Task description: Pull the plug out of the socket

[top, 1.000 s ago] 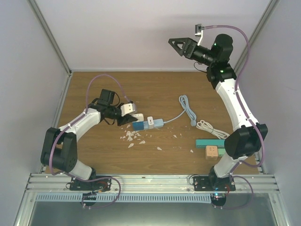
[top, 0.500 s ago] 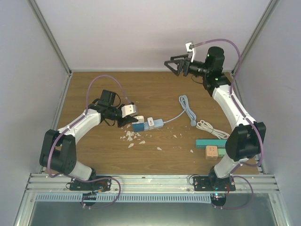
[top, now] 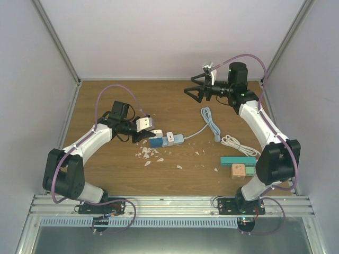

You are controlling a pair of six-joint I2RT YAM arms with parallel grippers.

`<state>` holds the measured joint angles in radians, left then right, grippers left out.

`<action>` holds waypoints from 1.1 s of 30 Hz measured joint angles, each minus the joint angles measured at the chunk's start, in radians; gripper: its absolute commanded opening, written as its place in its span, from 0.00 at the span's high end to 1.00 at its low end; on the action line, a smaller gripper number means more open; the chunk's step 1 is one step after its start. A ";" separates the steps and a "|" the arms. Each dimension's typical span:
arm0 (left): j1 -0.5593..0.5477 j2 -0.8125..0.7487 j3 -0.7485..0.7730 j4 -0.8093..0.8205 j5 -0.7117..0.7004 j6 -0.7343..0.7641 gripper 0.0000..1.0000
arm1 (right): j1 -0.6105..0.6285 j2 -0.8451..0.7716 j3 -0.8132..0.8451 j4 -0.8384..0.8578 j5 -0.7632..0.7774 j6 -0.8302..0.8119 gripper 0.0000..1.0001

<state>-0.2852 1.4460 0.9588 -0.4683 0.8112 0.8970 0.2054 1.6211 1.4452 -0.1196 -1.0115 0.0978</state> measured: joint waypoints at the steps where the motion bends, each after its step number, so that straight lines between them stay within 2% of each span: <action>1: 0.001 0.000 0.000 0.000 0.001 0.000 0.93 | 0.002 -0.003 -0.010 -0.005 -0.002 -0.024 0.01; 14: -0.007 0.053 0.044 -0.040 -0.026 0.039 0.98 | 0.022 -0.003 -0.047 -0.104 -0.012 -0.200 0.01; 24: -0.008 0.038 0.031 -0.015 0.002 -0.032 1.00 | 0.030 0.002 -0.049 -0.117 -0.011 -0.226 0.00; 33: 0.005 0.045 0.016 -0.026 0.003 -0.022 0.99 | 0.032 0.003 -0.058 -0.124 -0.007 -0.233 0.00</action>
<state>-0.2802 1.4914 0.9749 -0.4938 0.8143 0.8753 0.2375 1.6241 1.3872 -0.2440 -1.0183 -0.1356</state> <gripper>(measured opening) 0.174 0.995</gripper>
